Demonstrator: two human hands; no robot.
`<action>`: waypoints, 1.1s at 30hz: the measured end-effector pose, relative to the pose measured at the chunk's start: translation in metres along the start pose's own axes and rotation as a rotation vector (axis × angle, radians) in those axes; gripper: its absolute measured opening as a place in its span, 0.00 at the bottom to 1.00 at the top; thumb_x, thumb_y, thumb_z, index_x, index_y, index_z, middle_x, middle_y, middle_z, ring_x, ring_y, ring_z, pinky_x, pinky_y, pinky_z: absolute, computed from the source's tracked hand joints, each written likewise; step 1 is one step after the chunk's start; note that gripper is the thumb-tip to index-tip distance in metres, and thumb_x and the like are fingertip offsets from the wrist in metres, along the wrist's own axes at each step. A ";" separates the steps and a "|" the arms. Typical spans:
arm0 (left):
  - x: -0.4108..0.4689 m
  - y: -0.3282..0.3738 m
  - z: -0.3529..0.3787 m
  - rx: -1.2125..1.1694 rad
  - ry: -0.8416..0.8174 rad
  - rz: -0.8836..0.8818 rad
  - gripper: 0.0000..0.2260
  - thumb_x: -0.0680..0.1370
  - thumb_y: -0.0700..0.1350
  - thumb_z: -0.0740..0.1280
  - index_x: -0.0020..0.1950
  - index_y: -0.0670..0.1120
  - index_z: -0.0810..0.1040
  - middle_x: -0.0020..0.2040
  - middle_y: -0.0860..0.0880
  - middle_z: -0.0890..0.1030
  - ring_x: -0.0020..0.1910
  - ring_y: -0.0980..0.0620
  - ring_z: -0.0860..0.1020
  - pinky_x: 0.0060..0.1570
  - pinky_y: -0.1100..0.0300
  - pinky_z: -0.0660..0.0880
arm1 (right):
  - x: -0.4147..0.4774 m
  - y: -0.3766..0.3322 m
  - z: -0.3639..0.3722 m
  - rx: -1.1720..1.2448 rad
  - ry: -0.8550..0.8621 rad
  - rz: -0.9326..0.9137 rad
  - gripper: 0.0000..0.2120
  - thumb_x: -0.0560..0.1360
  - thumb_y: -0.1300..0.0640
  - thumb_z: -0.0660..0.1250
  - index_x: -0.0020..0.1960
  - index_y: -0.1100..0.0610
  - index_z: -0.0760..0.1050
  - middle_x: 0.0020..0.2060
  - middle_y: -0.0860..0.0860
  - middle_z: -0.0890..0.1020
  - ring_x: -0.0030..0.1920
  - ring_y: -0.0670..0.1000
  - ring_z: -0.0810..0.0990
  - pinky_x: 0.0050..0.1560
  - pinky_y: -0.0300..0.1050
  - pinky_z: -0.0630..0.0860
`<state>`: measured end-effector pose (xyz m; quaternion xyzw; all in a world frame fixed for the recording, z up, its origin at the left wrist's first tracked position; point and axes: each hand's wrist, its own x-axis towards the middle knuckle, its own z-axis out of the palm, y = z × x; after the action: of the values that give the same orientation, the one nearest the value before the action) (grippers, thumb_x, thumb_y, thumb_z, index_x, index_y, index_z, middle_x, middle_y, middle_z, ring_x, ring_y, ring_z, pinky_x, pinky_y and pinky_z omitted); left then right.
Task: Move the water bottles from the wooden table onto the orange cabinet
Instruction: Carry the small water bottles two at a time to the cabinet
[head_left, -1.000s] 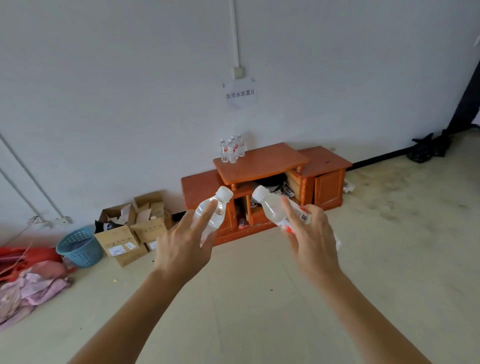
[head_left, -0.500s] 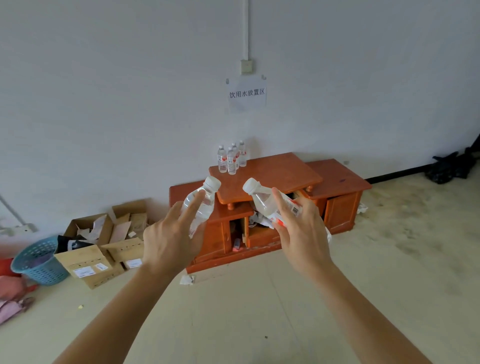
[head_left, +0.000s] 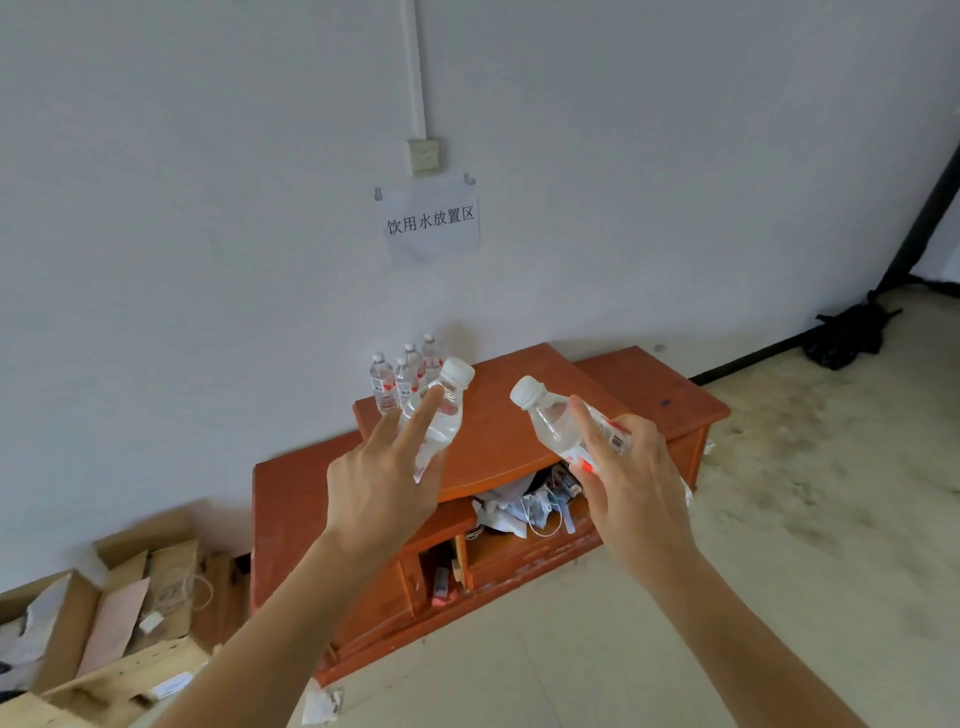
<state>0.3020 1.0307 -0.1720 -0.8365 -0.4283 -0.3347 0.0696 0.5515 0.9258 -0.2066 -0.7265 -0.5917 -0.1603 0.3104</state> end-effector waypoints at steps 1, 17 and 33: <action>0.017 -0.002 0.015 -0.007 0.010 0.005 0.31 0.75 0.51 0.73 0.76 0.54 0.66 0.52 0.48 0.82 0.28 0.50 0.75 0.23 0.62 0.71 | 0.015 0.011 0.012 0.006 0.000 0.009 0.41 0.74 0.53 0.76 0.81 0.44 0.58 0.56 0.59 0.73 0.53 0.58 0.77 0.47 0.57 0.83; 0.265 -0.055 0.216 -0.084 0.044 -0.284 0.30 0.73 0.50 0.77 0.72 0.52 0.70 0.50 0.48 0.83 0.33 0.49 0.78 0.34 0.61 0.70 | 0.303 0.142 0.218 0.148 -0.131 -0.067 0.39 0.79 0.49 0.69 0.82 0.40 0.49 0.58 0.58 0.73 0.55 0.56 0.76 0.49 0.54 0.82; 0.365 -0.197 0.438 -0.377 -0.170 -0.703 0.34 0.71 0.54 0.76 0.73 0.60 0.63 0.52 0.58 0.79 0.46 0.51 0.79 0.42 0.56 0.75 | 0.460 0.168 0.455 0.177 -0.336 -0.071 0.38 0.77 0.47 0.72 0.80 0.42 0.55 0.60 0.56 0.73 0.55 0.52 0.79 0.44 0.41 0.81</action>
<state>0.5204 1.5751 -0.3149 -0.6618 -0.6235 -0.3405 -0.2393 0.7654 1.5492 -0.3188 -0.6915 -0.6724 0.0048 0.2641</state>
